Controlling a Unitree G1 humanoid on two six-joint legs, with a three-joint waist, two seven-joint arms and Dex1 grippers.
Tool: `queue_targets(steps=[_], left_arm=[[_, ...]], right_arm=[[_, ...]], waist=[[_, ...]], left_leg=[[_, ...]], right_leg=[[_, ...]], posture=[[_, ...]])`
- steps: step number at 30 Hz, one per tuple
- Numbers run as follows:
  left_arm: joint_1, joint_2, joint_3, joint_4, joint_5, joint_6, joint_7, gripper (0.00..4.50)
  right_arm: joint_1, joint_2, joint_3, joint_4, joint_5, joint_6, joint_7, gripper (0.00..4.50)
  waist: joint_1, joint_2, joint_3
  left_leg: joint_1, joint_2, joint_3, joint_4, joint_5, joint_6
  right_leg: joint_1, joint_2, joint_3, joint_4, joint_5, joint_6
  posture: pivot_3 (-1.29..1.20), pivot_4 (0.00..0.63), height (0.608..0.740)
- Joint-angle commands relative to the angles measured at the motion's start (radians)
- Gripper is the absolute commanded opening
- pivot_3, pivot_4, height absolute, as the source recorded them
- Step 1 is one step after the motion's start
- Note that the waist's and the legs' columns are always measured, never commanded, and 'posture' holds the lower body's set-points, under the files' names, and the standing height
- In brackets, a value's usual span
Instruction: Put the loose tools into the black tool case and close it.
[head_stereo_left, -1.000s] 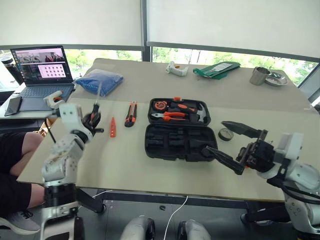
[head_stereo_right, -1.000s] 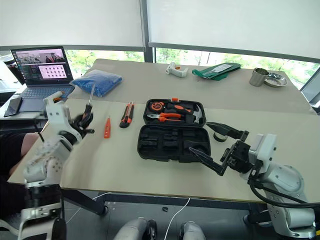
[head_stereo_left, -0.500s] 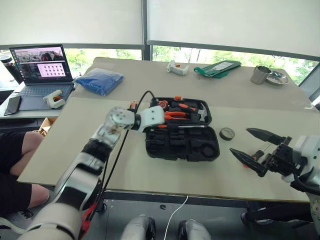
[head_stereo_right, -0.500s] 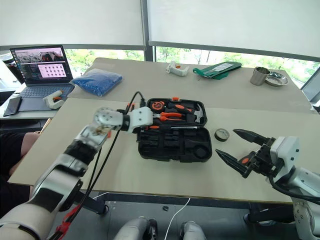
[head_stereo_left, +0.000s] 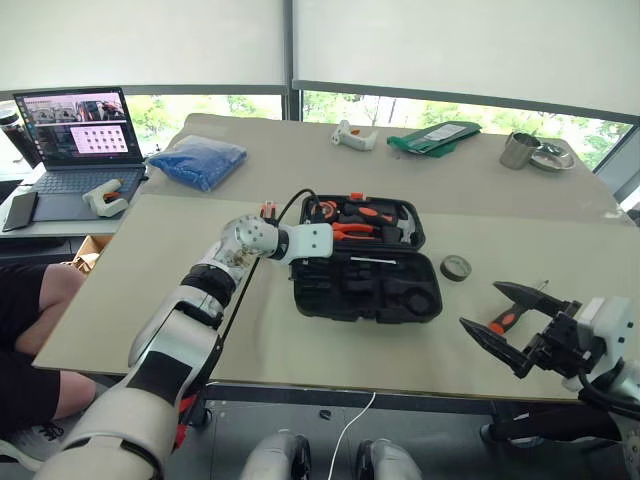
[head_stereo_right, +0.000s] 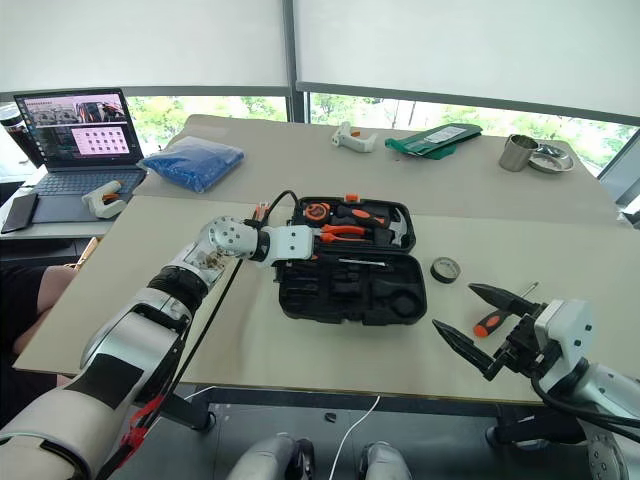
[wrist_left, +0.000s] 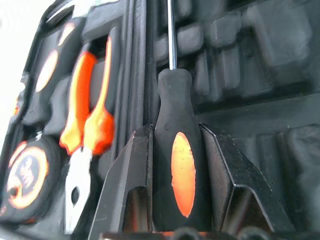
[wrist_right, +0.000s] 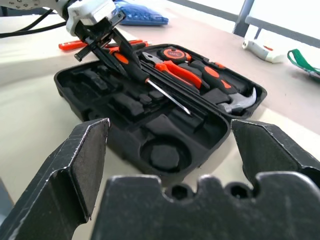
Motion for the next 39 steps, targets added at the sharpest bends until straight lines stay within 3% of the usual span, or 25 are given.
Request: queue_targets(steps=[1,7,9,13,19,20,21,27,28,39], left_arm=[[-0.027,-0.001,0.003,0.033,0.030,-0.027,0.010,0.90],[-0.026,-0.014,0.022,0.047,0.011,-0.058,-0.017,0.90],[-0.023,-0.024,0.049,0.039,-0.012,-0.079,-0.010,1.91],[-0.009,-0.059,0.160,0.002,-0.125,-0.143,0.013,3.27],[0.031,-0.105,0.259,-0.039,-0.244,0.022,-0.069,3.27],[0.036,-0.113,0.268,-0.044,-0.253,0.061,-0.063,2.74],[0.047,-0.121,0.268,-0.041,-0.244,0.094,-0.041,2.53],[0.099,-0.179,0.276,-0.061,-0.225,0.221,0.074,0.27],[0.108,-0.187,0.264,-0.067,-0.216,0.255,0.072,0.08],[0.120,-0.249,0.173,-0.043,-0.122,0.505,0.126,0.08]], right_arm=[[-0.002,0.010,-0.026,-0.029,0.010,-0.031,0.002,4.50],[-0.004,0.016,-0.019,-0.020,0.011,-0.038,0.012,4.50],[-0.006,0.018,-0.019,-0.019,0.018,-0.039,0.017,4.50],[-0.030,0.057,-0.044,-0.040,0.131,0.019,-0.030,4.50],[-0.042,0.064,-0.077,-0.048,0.220,0.091,-0.084,4.50],[-0.039,0.061,-0.077,-0.047,0.218,0.092,-0.081,4.50],[-0.037,0.060,-0.076,-0.046,0.216,0.091,-0.081,4.50],[-0.023,0.069,-0.077,-0.052,0.201,0.083,-0.087,4.50],[-0.015,0.071,-0.076,-0.056,0.197,0.081,-0.087,4.50],[0.020,0.108,-0.056,-0.060,0.182,0.073,-0.102,4.50]], waist=[[-0.001,0.000,0.000],[-0.001,0.000,0.000],[0.000,0.000,0.000],[0.003,0.000,0.000],[0.000,0.000,0.000],[-0.001,0.000,0.000],[-0.001,0.000,0.000],[0.001,0.000,0.000],[0.001,0.001,0.000],[0.007,0.009,-0.006]], left_leg=[[0.000,0.000,0.000,0.000,0.000,0.000],[0.000,0.000,0.000,0.001,0.000,0.000],[0.000,0.000,0.000,0.001,0.000,0.000],[0.000,-0.001,0.000,0.002,0.000,0.000],[0.000,-0.001,0.000,0.002,0.000,0.000],[0.000,-0.001,0.000,0.003,0.000,0.000],[0.001,-0.001,0.000,0.003,0.000,0.000],[0.000,0.000,0.000,0.007,-0.001,0.002],[0.000,0.000,0.000,0.008,-0.002,0.003],[0.003,-0.001,0.000,0.009,-0.004,0.005]], right_leg=[[0.000,0.000,0.000,0.000,0.000,0.000],[0.000,0.000,0.001,0.000,0.001,0.001],[0.000,0.000,0.001,0.000,0.001,0.000],[0.000,0.000,0.000,0.000,0.003,-0.003],[0.001,-0.001,0.000,0.000,0.005,-0.006],[0.001,0.000,0.000,0.000,0.005,-0.006],[0.002,0.000,0.000,0.000,0.005,-0.006],[0.005,0.001,0.000,0.001,0.005,-0.005],[0.004,0.000,0.000,0.001,0.005,-0.003],[0.007,0.000,0.001,0.000,0.004,0.005]], posture=[[0.00,0.150,0.740],[0.00,0.150,0.740],[0.00,0.150,0.740],[0.00,0.150,0.740],[0.00,0.150,0.740],[0.00,0.150,0.740],[0.00,0.150,0.740],[0.00,0.150,0.740],[0.00,0.150,0.740],[0.00,0.150,0.740]])
